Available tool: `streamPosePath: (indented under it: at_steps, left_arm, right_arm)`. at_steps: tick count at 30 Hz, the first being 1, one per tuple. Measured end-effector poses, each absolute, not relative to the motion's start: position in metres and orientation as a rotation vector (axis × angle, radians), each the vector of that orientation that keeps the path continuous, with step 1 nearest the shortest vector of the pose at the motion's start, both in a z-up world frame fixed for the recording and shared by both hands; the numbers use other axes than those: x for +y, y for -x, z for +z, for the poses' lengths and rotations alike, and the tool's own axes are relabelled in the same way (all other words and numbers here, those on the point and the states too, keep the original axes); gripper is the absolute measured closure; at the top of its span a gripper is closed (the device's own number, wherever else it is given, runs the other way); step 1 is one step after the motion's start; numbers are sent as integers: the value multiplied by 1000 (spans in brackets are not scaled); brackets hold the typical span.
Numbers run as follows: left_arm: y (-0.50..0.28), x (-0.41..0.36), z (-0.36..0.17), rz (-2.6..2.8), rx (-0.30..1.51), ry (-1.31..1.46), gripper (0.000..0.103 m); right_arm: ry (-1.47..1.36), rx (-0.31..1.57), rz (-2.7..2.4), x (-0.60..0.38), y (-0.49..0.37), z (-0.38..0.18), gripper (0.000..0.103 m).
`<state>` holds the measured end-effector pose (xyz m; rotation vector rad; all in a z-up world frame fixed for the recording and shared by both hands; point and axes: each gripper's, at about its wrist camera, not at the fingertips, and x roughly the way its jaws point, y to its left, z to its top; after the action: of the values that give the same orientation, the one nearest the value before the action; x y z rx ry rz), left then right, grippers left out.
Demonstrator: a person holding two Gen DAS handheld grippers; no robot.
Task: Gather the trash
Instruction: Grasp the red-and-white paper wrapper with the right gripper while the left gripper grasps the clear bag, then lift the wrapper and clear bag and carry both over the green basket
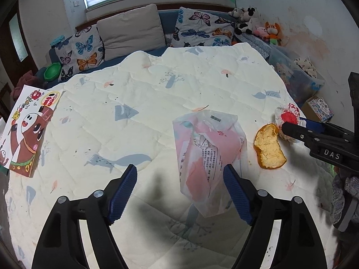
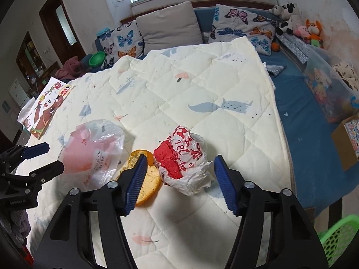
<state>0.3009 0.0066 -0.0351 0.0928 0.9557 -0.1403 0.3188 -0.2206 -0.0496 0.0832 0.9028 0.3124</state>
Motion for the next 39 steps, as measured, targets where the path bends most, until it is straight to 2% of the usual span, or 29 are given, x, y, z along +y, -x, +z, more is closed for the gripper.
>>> streamPosePath:
  at_steps: [2, 9, 11, 15, 17, 20, 23, 29, 39]
  left_arm:
    - [-302, 5, -37, -157, 958, -85, 25]
    - [-308, -2, -49, -192, 977, -70, 24]
    - [-311, -2, -53, -192, 986, -50, 27]
    - [-314, -3, -61, -214, 1006, -17, 44]
    - [-314, -4, -64, -222, 1015, -9, 57]
    - [-313, -4, -65, -221, 1009, 5, 71]
    - [-309, -2, -60, -222, 1000, 20, 81]
    - [-287, 0, -43, -224, 959, 7, 84]
    - [-238, -12, -15, -261, 922, -20, 85]
  right_arm:
    - [-84, 907, 308, -221, -320, -52, 51]
    - [-101, 896, 314, -225, -314, -47, 53]
    - [-101, 888, 320, -226, -309, -44, 54]
    - [-98, 879, 326, -228, -300, -38, 54]
    - [-93, 872, 328, -229, -294, -35, 54]
    - [-81, 862, 326, -231, -284, -30, 54]
    - [-86, 855, 329, -234, -274, -26, 54]
    - [-99, 842, 320, -243, -246, -18, 54]
    - [-61, 796, 300, -255, -190, -1, 54]
